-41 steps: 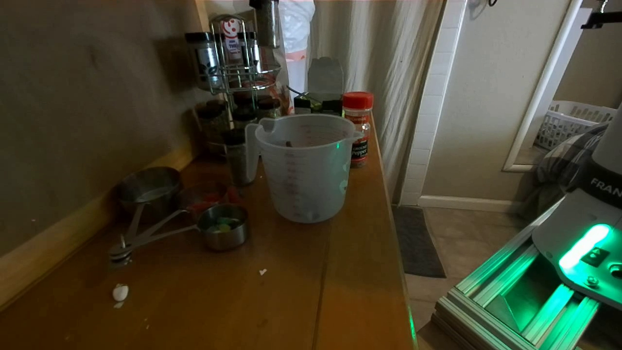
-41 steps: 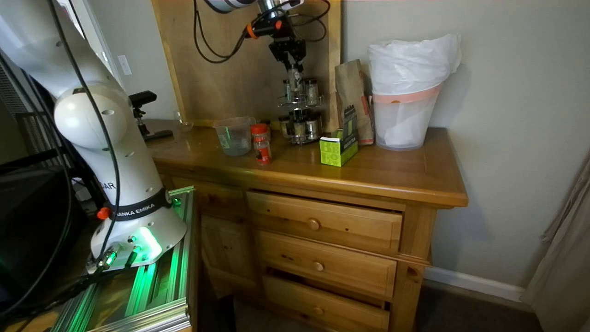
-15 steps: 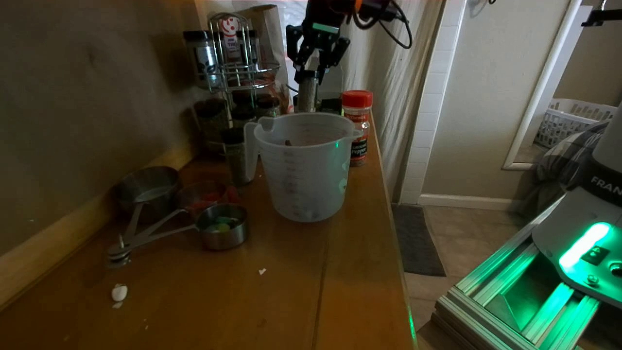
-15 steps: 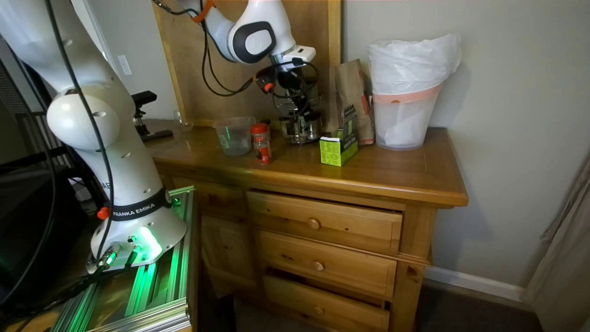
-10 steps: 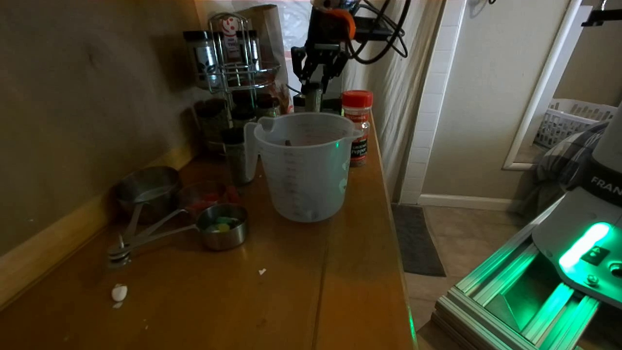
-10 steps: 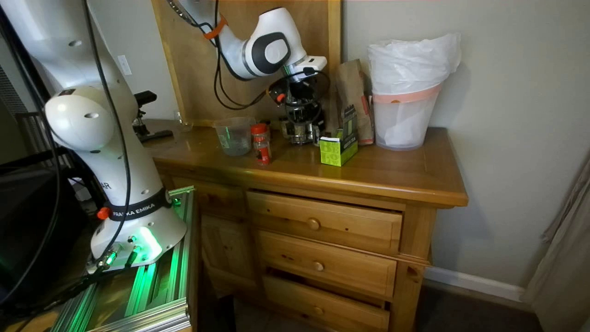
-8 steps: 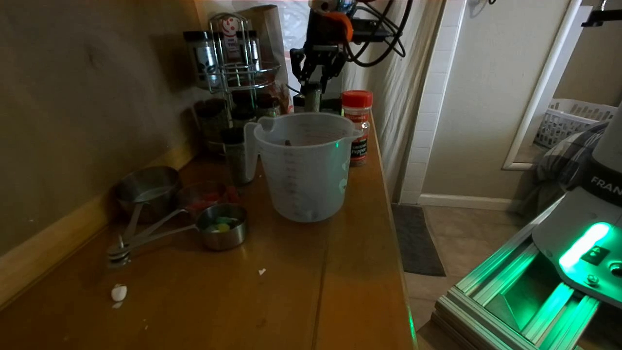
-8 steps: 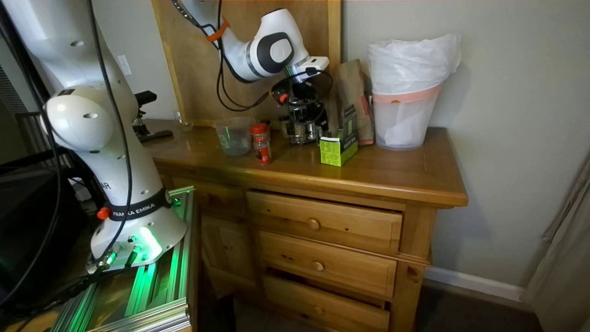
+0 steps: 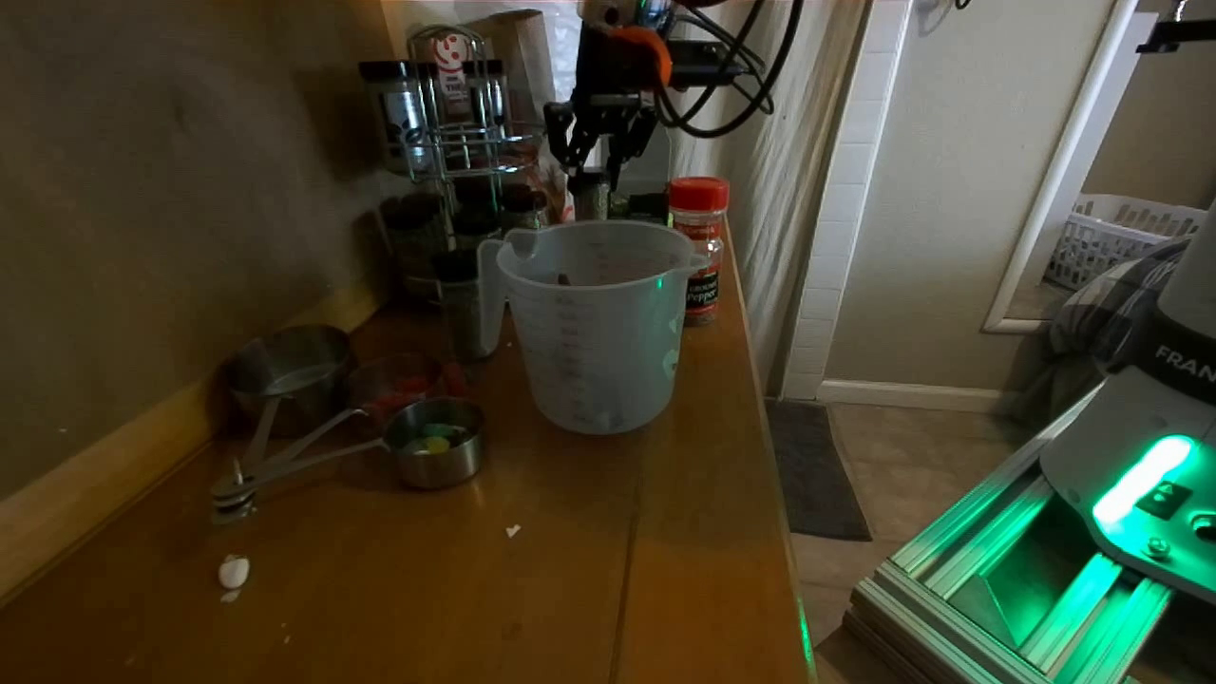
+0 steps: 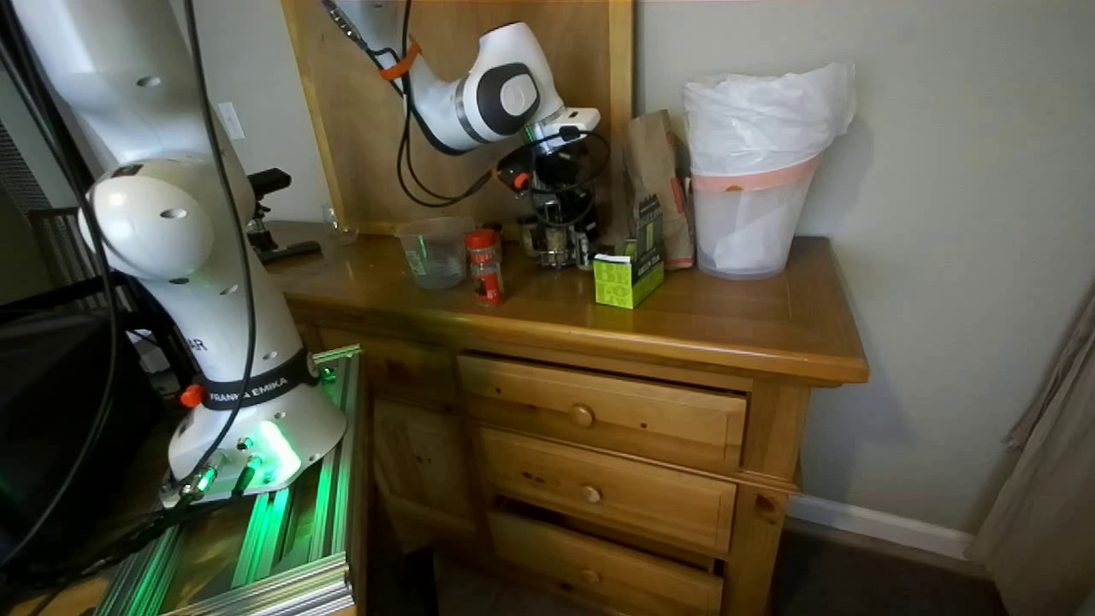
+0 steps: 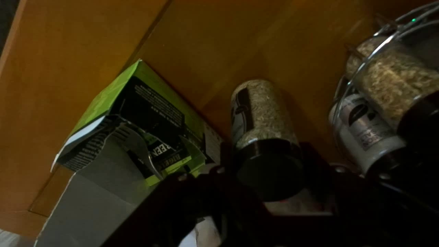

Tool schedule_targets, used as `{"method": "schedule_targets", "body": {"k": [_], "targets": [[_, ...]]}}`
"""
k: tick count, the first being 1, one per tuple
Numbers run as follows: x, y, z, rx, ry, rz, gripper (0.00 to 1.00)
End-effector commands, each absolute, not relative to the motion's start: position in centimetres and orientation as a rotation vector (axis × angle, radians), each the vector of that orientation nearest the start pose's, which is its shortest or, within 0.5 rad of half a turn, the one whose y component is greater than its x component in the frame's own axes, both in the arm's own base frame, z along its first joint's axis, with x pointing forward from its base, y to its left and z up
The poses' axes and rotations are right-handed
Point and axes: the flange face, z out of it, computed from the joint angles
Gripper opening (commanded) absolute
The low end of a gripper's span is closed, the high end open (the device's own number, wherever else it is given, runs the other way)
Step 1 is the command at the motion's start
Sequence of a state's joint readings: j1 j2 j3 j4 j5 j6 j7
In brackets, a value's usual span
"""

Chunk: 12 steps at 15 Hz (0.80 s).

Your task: Remove one bottle from the top rack

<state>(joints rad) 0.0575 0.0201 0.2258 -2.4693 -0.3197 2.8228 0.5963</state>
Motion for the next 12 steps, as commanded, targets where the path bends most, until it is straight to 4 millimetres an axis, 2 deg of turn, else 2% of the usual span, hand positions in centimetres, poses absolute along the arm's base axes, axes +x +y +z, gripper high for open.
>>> {"method": "schedule_targets", "body": {"k": [1, 9, 10, 11, 12], "targets": [[49.1, 15.5, 30.9, -3.134, 0.056, -0.537, 0.25], [50.6, 15.9, 29.4, -3.164, 0.078, -0.455, 0.25], [50.8, 15.8, 29.5, -3.161, 0.089, -0.449, 0.75], [51.0, 15.7, 29.7, -3.161, 0.096, -0.450, 0.76], [51.0, 15.5, 29.9, -3.156, 0.107, -0.446, 0.83]]}}
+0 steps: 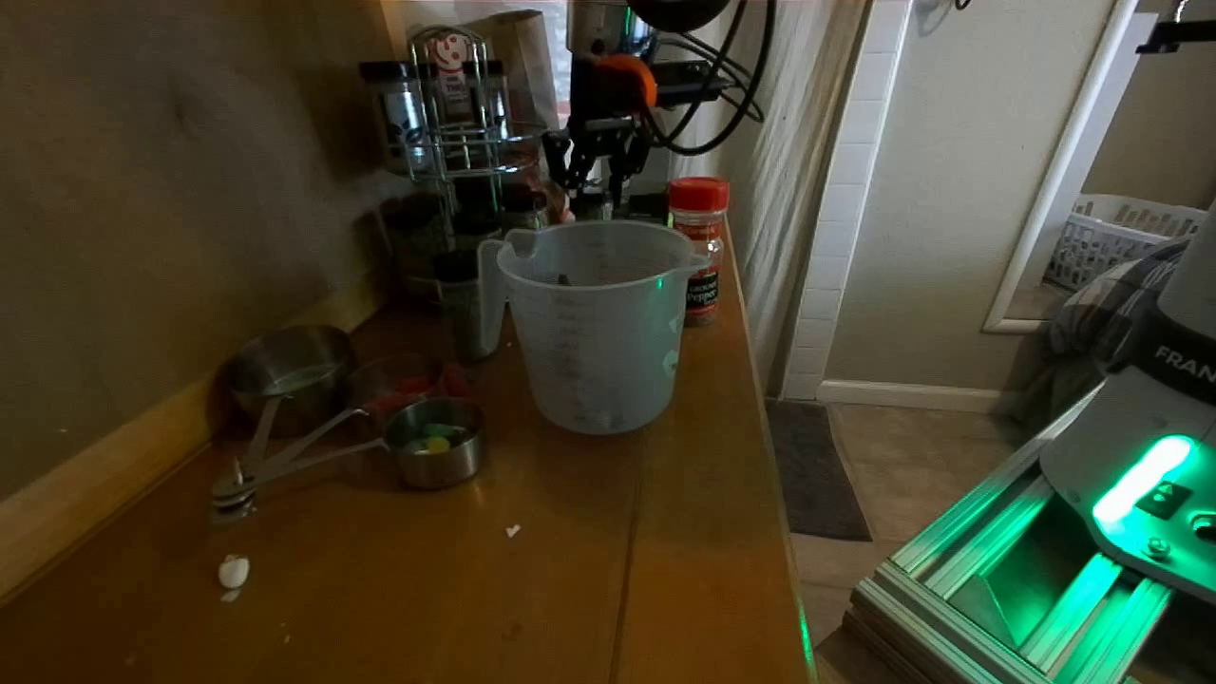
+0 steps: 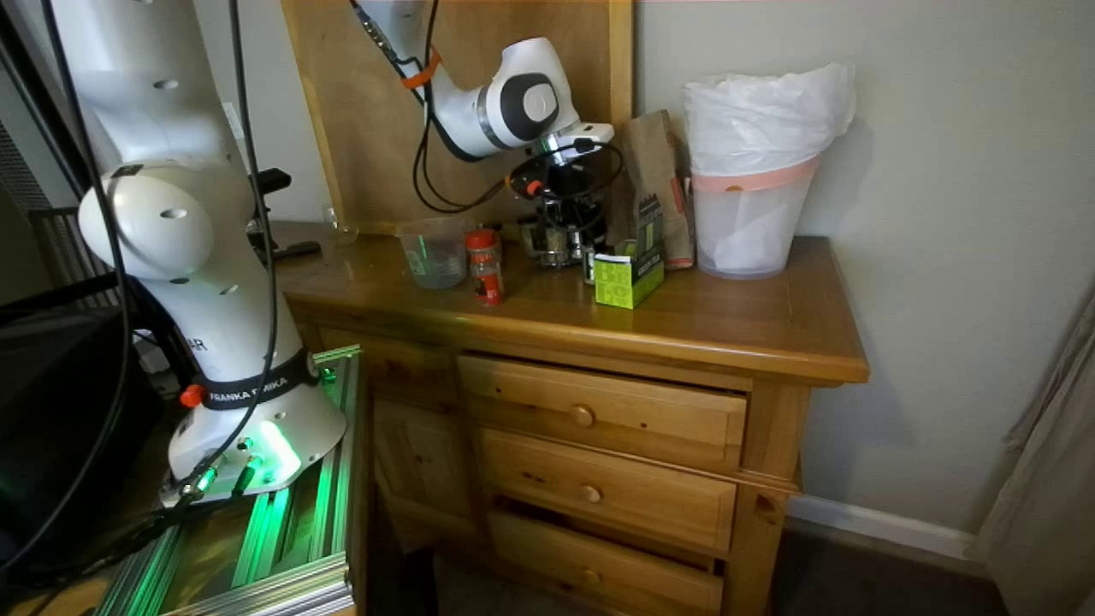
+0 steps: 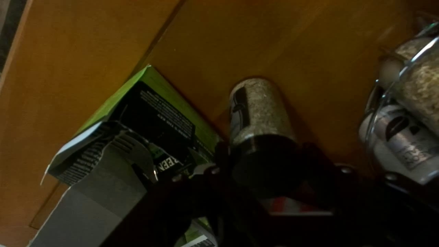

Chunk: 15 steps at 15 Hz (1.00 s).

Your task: Remove one bottle from the top rack

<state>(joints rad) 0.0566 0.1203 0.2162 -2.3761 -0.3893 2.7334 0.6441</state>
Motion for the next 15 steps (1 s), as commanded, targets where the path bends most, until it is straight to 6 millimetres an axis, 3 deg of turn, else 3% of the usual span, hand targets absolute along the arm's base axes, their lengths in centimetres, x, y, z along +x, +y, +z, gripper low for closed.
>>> {"method": "schedule_targets", "body": {"k": [1, 3, 8, 12, 15], "targets": [[51.0, 15.3, 30.2, -3.144, 0.115, -0.446, 0.89], [50.7, 15.0, 31.4, -3.109, 0.128, -0.445, 1.00], [49.2, 13.7, 36.0, -2.991, 0.008, -0.411, 1.00], [47.5, 11.6, 39.6, -2.994, -0.161, -0.315, 1.00], [46.1, 11.3, 42.4, -2.917, -0.394, -0.345, 1.00]]}}
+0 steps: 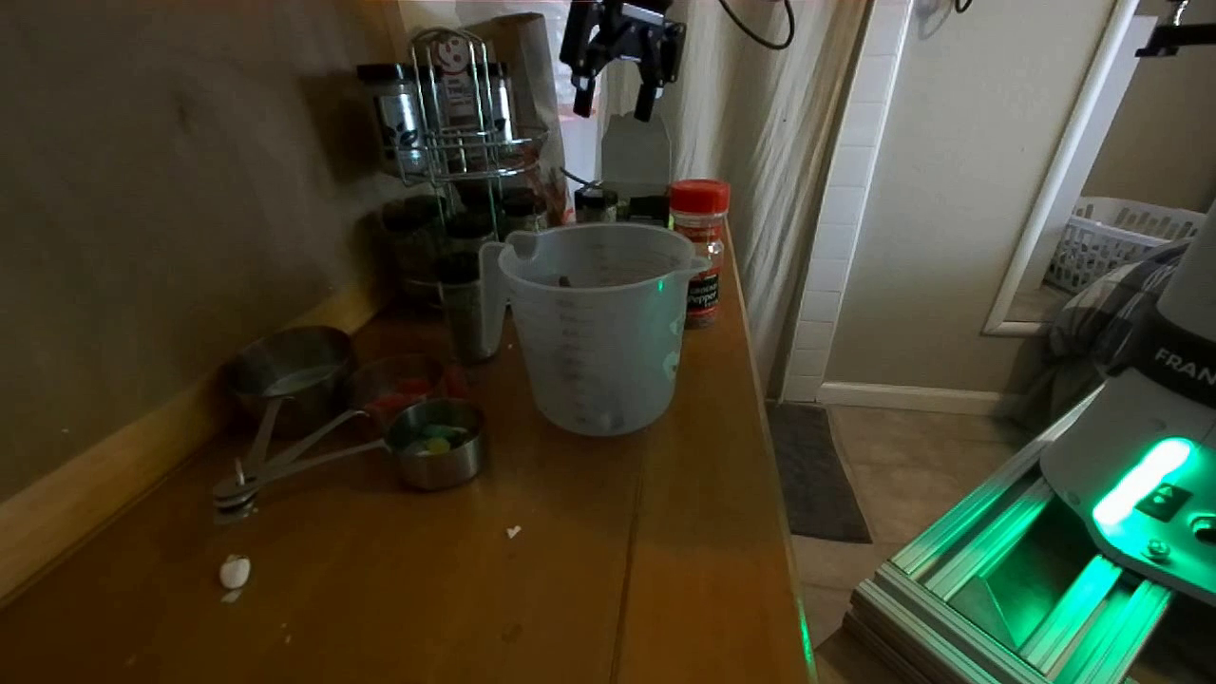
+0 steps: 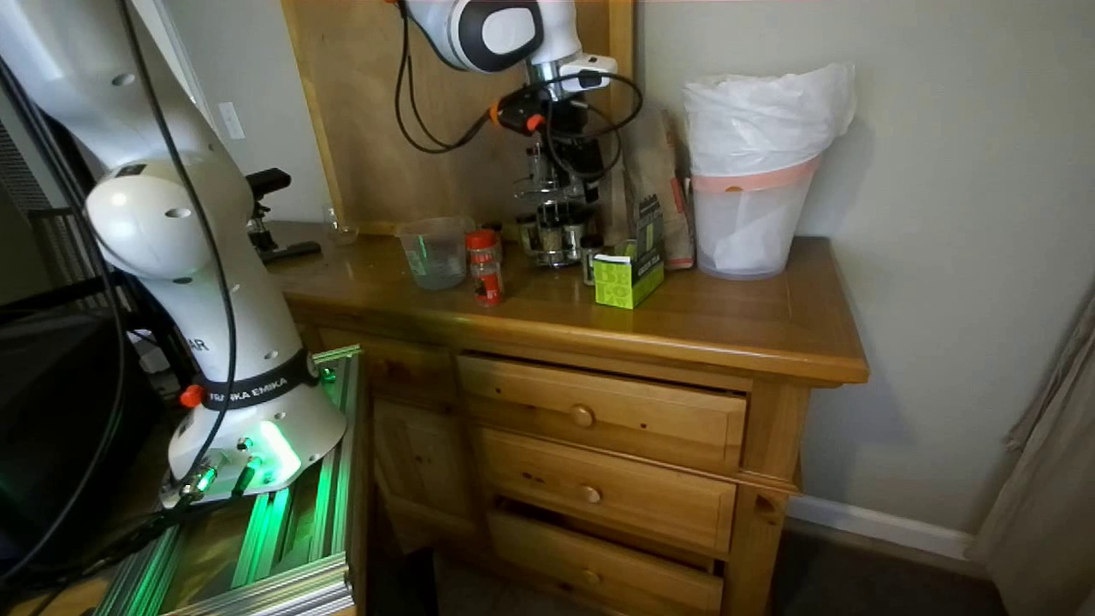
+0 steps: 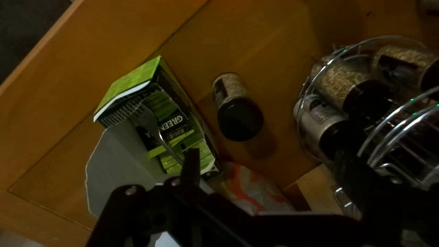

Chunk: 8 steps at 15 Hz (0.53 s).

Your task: Remove one bottle from the top rack

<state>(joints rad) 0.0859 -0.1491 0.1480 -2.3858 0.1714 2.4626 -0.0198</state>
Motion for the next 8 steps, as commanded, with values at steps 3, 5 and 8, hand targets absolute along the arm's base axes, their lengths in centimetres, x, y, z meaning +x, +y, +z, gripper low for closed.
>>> {"method": "schedule_targets", "body": {"k": [3, 5, 8], "targets": [[44.7, 11.1, 45.0, -2.833, -0.625, -0.378, 1.00], [44.1, 12.0, 46.6, -2.761, -0.766, -0.372, 1.00], [43.3, 14.1, 48.3, -2.627, -0.931, -0.313, 1.00]]}}
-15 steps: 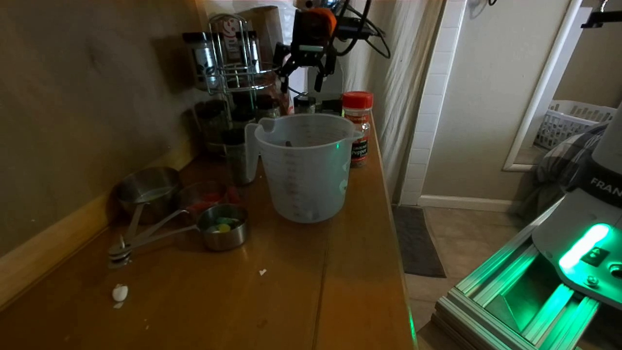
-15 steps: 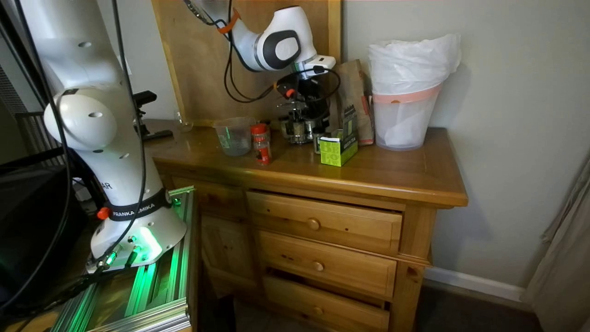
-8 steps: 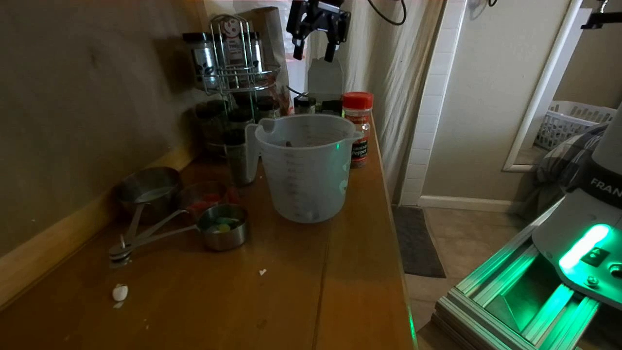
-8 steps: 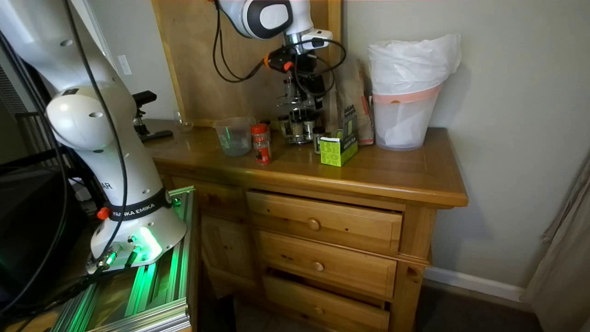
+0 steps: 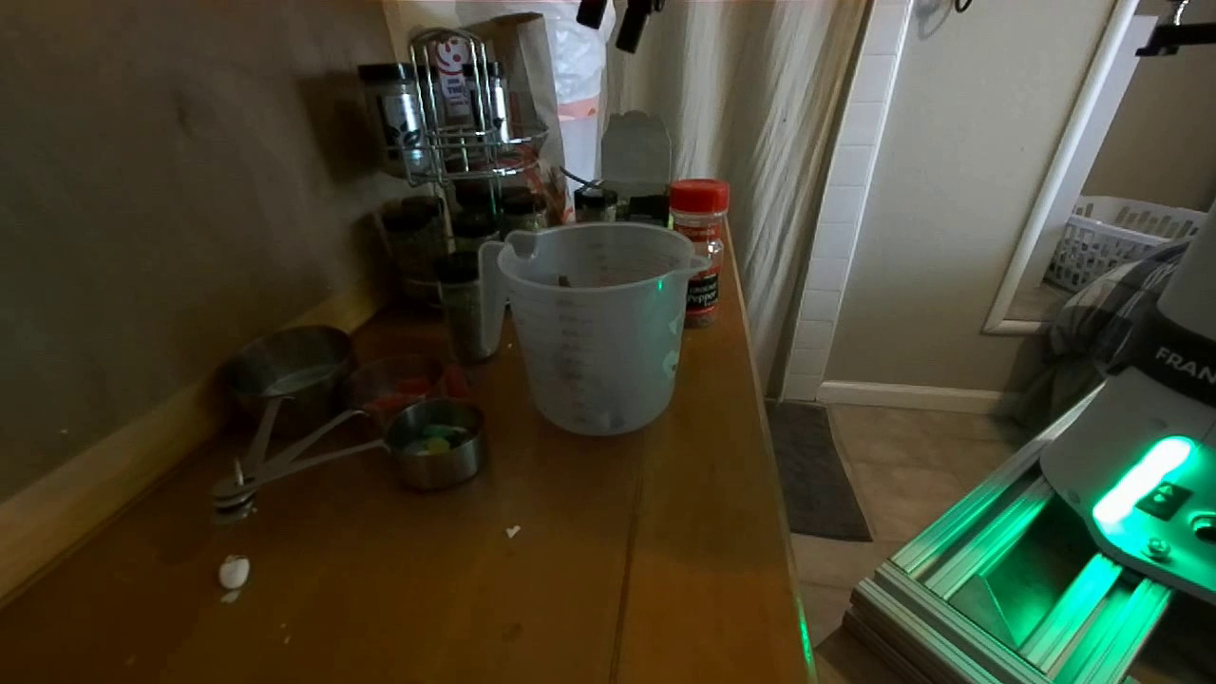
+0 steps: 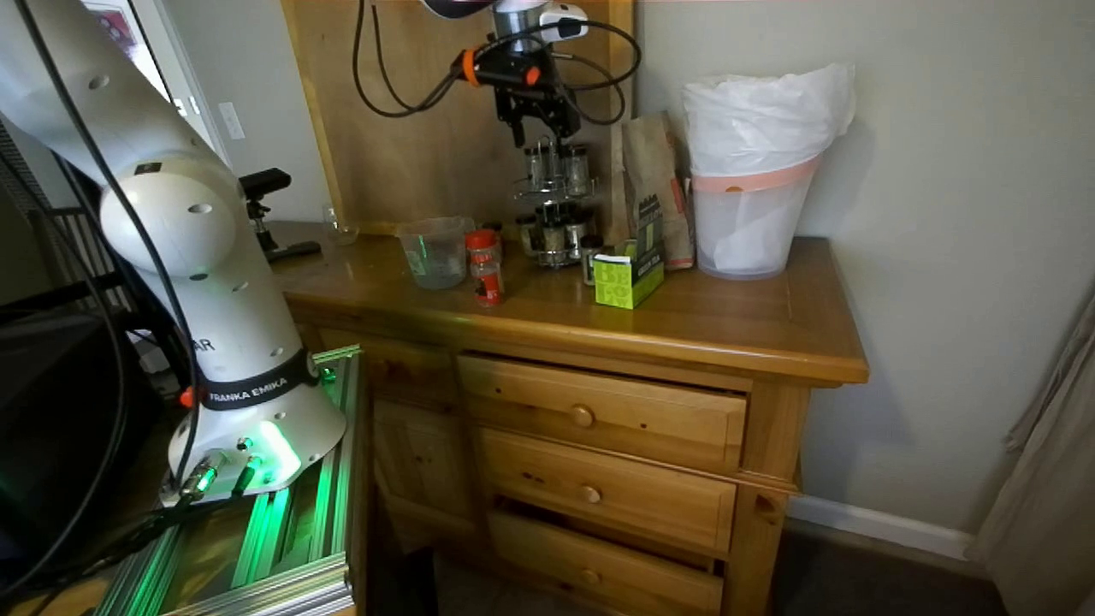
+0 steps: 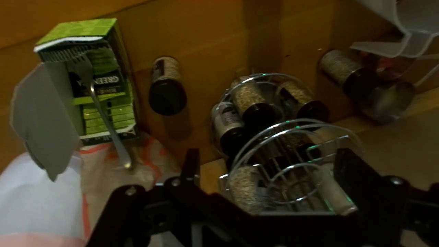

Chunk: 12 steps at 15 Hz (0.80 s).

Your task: Remove one bottle from the top rack

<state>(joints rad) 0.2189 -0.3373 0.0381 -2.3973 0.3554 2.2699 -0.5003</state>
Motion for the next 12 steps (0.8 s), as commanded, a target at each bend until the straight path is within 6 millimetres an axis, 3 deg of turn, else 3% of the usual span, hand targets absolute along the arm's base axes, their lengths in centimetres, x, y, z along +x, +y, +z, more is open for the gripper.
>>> {"method": "schedule_targets", "body": {"k": [1, 2, 3, 6, 12], "targets": [[43.2, 14.9, 48.4, -2.586, -0.982, -0.275, 1.00], [43.5, 15.5, 48.0, -2.565, -0.971, -0.171, 1.00], [42.9, 14.7, 47.8, -2.642, -0.933, -0.257, 1.00], [42.8, 15.5, 48.0, -2.606, -0.964, -0.188, 1.00], [46.9, 17.1, 50.0, -2.697, -1.062, -0.483, 1.00]]}}
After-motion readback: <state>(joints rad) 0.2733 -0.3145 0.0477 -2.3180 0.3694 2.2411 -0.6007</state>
